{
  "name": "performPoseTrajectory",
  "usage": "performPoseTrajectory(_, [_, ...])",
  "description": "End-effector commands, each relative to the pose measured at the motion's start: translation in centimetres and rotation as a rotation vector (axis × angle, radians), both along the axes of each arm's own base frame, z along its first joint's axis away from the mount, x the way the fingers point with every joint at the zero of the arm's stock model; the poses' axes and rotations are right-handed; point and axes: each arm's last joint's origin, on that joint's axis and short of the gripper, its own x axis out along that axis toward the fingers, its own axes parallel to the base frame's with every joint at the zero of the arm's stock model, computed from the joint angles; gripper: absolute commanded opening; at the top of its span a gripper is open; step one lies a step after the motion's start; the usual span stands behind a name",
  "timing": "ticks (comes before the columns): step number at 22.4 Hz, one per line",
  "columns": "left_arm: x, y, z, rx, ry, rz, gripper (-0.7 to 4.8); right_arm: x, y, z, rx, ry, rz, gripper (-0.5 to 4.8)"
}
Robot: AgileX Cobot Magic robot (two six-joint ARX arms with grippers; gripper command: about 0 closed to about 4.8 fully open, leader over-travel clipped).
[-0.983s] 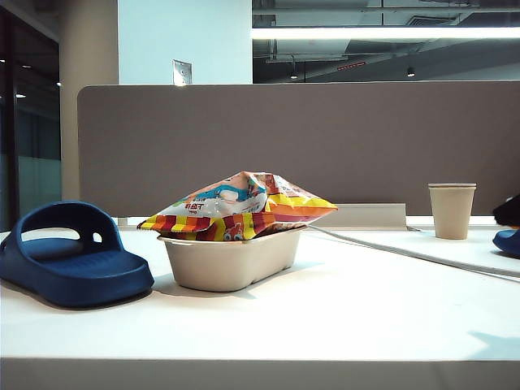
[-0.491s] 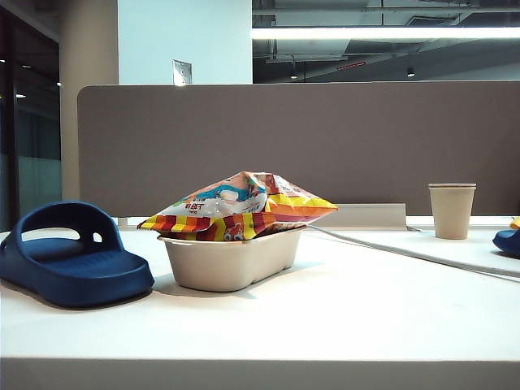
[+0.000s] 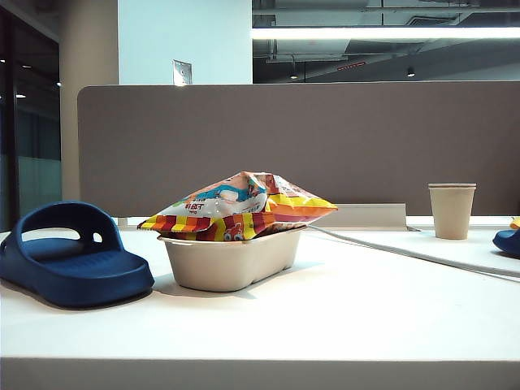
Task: Pick up a bag of chips and put them in the box.
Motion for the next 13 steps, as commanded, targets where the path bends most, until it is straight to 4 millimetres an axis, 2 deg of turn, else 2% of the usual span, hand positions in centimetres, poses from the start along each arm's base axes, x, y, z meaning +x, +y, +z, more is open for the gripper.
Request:
performPoseTrajectory(1, [-0.02,0.00,0.19,-0.001,-0.014,0.000,1.11,0.08,-0.47,0.15,0.005,-0.018,-0.047,0.00])
performPoseTrajectory(13, [-0.02,0.00,0.19,-0.001,-0.014,0.000,1.11,-0.35,-1.31,0.99,0.017,-0.120,-0.126,0.00])
